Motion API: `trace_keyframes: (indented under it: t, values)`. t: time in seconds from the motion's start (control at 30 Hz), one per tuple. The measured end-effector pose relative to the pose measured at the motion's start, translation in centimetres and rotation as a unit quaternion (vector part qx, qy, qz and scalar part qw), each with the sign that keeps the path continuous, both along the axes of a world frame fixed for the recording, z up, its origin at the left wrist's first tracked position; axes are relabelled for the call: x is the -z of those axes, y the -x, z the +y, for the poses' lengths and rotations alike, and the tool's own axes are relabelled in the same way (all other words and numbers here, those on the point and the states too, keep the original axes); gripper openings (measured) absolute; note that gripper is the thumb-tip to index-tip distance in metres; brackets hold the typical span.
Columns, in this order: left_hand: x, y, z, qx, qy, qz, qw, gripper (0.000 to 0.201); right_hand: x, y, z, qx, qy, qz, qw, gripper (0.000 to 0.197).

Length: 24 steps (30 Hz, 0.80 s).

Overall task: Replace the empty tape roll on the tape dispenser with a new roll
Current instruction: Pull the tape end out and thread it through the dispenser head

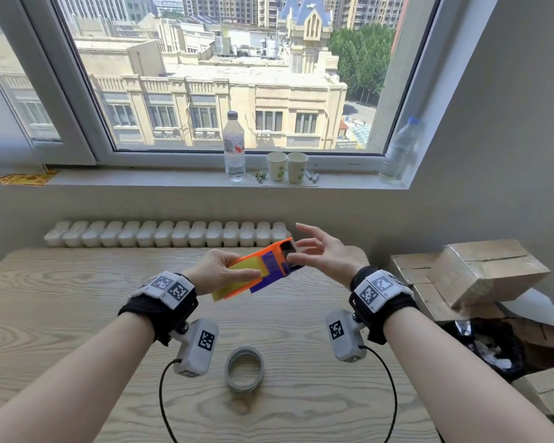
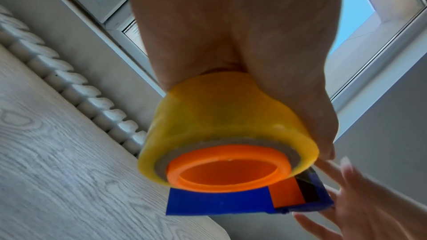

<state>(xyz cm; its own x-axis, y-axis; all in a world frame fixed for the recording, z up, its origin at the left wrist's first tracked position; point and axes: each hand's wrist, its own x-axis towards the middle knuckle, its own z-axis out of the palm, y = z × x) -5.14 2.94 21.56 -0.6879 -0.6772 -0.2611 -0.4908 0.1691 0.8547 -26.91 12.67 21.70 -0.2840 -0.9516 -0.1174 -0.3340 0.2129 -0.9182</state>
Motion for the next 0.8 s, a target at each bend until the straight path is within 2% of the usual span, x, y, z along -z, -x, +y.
trace_keyframes:
  t: [0.03,0.1,0.17,0.27,0.5,0.6,0.67,0.73,0.8]
  values:
    - [-0.2,0.0,-0.1,0.001,0.007,-0.007,1.000,0.031,-0.1,-0.1,-0.1,-0.032,-0.006,0.040,0.999,0.076]
    - [-0.6,-0.2,-0.3,0.002,0.010,-0.012,1.000,0.029,0.0,-0.3,-0.4,-0.078,-0.016,0.064,0.995,0.088]
    - [-0.8,-0.2,-0.5,0.001,0.003,-0.003,1.000,0.021,0.1,-0.6,-0.5,-0.099,-0.020,0.059,0.993,0.085]
    - [-0.8,-0.2,-0.6,-0.009,0.011,0.020,1.000,0.006,0.1,-0.7,-0.6,-0.086,0.003,0.029,0.996,0.071]
    - [-0.4,0.0,-1.5,-0.041,0.021,0.028,0.999,0.033,-0.2,-0.6,-0.2,-0.056,0.007,0.012,0.998,0.066]
    - [-0.5,-0.1,-1.8,-0.028,0.037,0.015,0.999,0.033,0.0,-0.4,-0.1,-0.043,0.008,-0.011,0.999,0.065]
    - [-0.5,-0.2,-2.0,-0.018,0.044,0.007,0.999,0.043,0.1,-0.2,0.0,-0.038,0.008,-0.041,0.998,0.065]
    - [-0.2,-0.3,-2.2,-0.018,0.032,0.020,0.999,0.052,0.2,0.1,0.2,-0.035,0.003,-0.059,0.998,0.062]
    - [0.0,-0.3,-2.1,-0.026,0.009,0.043,0.999,0.052,0.3,0.1,0.5,-0.023,0.000,-0.066,0.998,0.058]
